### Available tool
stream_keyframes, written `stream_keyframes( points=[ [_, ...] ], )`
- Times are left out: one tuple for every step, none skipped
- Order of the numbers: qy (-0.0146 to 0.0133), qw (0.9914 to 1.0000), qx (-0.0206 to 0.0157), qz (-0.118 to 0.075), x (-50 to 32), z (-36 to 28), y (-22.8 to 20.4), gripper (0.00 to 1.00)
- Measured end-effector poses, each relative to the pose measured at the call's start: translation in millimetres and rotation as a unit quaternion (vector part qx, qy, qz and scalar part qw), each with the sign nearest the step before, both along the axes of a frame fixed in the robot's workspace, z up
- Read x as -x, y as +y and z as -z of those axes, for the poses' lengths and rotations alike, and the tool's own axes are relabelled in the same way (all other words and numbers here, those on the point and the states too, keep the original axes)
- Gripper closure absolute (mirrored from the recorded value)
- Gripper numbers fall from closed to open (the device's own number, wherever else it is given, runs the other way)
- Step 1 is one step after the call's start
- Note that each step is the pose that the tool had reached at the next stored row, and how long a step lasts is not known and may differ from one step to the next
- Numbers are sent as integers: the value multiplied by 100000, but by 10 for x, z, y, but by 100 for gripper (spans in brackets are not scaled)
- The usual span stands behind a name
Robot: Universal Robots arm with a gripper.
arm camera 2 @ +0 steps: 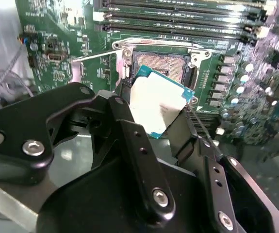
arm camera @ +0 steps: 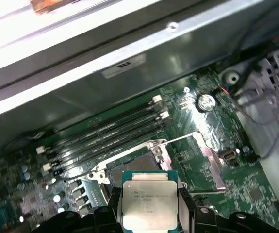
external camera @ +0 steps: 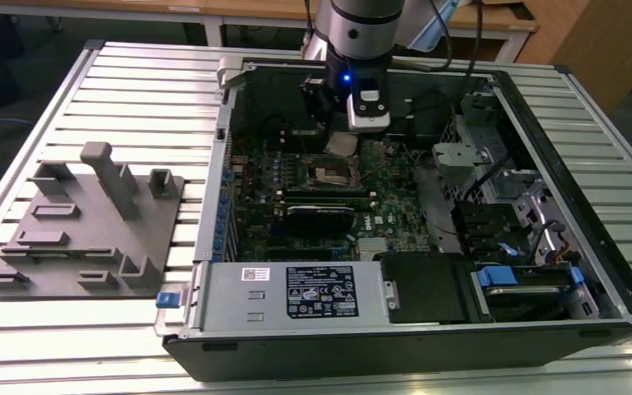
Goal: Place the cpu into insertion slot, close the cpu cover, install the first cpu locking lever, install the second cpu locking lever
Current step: 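Place the cpu into insertion slot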
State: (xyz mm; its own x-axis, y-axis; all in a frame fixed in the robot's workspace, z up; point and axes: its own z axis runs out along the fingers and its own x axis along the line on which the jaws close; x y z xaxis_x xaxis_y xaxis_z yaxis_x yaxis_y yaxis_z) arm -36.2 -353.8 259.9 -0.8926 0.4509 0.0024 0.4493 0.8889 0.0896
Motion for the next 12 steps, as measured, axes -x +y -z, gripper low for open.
stream_keyframes(
  points=[
    [1,99996,2,898,0,0,0,46],
    [2,99984,3,1796,0,0,0,46],
    [0,99964,-1,2695,0,0,0,46],
    [0,99935,-1,3593,0,1,0,46],
    [0,99896,-4,4550,0,1,0,46],
    [0,99852,-1,5438,0,1,0,46],
    [0,99798,-3,6345,0,1,0,46],
    [1,99738,-2,7238,0,1,0,46],
    [2,99669,-3,8135,0,2,0,46],
    [2,99591,-2,9031,0,2,0,46],
    [2,99504,1,9950,0,2,0,46],
    [1,99403,-4,10908,0,2,0,46]
  ],
)
